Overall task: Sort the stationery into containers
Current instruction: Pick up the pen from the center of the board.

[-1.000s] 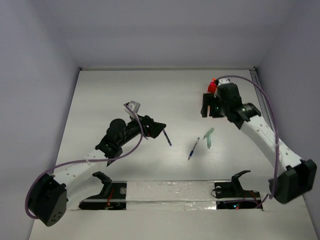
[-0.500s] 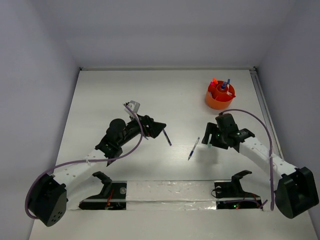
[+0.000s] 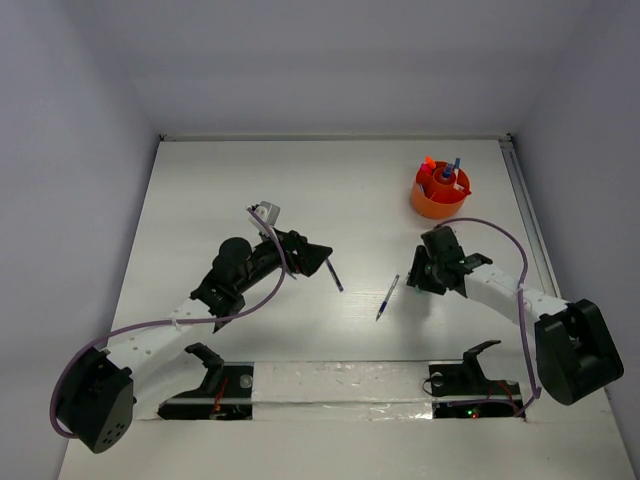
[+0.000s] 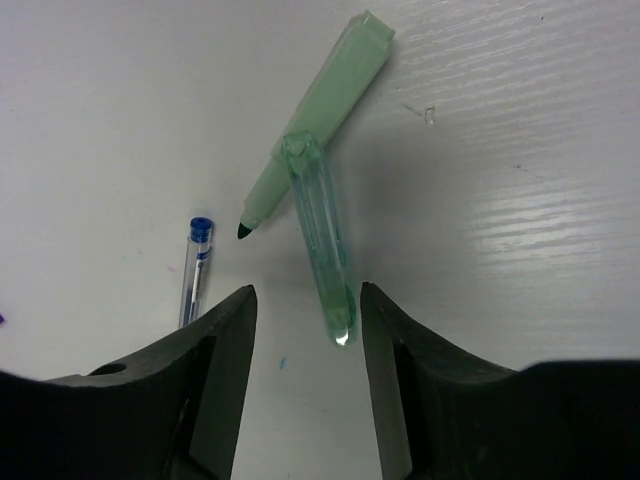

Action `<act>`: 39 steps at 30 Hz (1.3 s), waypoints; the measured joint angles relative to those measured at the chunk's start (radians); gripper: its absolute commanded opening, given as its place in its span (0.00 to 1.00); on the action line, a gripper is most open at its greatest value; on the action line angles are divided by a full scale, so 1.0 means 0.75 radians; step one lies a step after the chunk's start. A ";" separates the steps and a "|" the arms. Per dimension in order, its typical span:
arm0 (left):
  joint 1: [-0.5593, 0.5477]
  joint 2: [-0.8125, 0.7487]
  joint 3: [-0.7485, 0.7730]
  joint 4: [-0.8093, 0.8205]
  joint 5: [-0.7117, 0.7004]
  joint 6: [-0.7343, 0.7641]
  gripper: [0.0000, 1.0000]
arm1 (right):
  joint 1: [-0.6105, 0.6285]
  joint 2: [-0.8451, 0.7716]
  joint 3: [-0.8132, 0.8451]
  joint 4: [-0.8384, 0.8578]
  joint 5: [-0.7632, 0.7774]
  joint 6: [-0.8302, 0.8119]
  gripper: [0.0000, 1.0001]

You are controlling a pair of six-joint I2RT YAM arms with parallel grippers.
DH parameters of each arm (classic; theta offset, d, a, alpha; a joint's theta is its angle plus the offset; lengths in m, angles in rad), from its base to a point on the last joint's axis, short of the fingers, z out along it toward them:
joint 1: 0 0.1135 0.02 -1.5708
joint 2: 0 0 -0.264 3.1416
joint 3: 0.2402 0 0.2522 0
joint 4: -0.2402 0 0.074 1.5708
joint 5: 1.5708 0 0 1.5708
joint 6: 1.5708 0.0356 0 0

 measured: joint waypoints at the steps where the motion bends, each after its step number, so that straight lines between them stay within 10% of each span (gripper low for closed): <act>1: 0.000 0.000 0.000 0.000 -0.001 0.000 0.99 | 0.001 0.012 0.000 0.012 0.006 0.003 0.46; 9: 0.000 0.000 0.000 0.001 -0.001 -0.001 0.99 | 0.005 0.039 -0.025 0.054 0.031 0.009 0.40; 17: 0.000 0.009 0.000 0.013 -0.001 -0.016 0.99 | 0.005 -0.002 -0.062 0.072 0.036 0.006 0.00; 25: 0.000 0.034 0.000 0.047 0.003 -0.054 0.99 | 0.011 -0.191 0.065 -0.085 -0.038 -0.093 0.00; 39: 0.116 0.053 0.013 0.083 0.130 -0.344 0.99 | 0.198 -0.107 0.532 -0.144 -0.899 -0.500 0.00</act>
